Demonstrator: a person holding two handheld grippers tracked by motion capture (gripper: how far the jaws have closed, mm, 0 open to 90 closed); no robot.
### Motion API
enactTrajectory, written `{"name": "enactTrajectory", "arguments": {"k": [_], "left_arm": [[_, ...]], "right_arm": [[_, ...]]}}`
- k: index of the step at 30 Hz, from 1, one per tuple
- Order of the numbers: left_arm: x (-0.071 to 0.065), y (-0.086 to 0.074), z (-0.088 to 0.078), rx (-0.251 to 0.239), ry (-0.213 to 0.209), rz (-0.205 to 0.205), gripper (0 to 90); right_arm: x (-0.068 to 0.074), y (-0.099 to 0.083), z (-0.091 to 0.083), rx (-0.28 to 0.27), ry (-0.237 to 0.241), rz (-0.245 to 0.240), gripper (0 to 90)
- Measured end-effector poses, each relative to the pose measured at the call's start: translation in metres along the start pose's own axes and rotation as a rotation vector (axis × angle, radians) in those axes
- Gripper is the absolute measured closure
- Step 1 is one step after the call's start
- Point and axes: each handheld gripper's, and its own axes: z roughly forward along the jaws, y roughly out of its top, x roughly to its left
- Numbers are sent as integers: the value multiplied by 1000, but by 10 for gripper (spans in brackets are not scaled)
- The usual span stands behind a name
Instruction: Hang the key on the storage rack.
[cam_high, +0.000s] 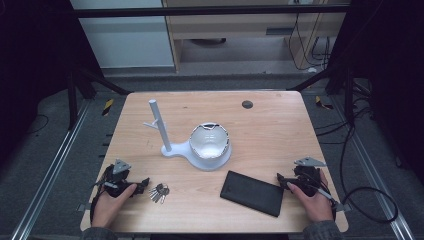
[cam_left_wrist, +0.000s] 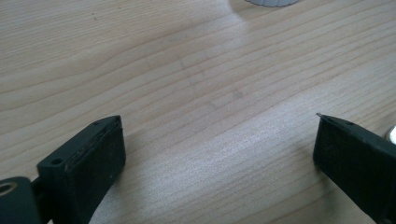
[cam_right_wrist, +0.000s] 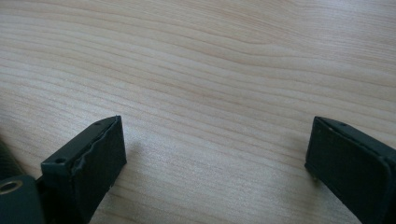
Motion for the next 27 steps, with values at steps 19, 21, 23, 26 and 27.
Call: {"name": "enactTrajectory", "arguments": {"k": [19,21,23,26,27], "left_arm": [[-14,15,-28,-29,-6,53,88],[-17,19,-31,-2,-9,70,87],[-27,33,-36,72,-10,130,87],[-35,43,-38,104,-22,163,98],[-36,44,-37,117,-31,165,99]], "right_arm": [[3,-2,-2,2,6,1,49],[2,-2,-2,2,7,-3,49],[2,-2,-2,3,8,-7,48],[3,-2,-2,3,9,-9,48],[3,-2,-2,3,9,-9,48]]}}
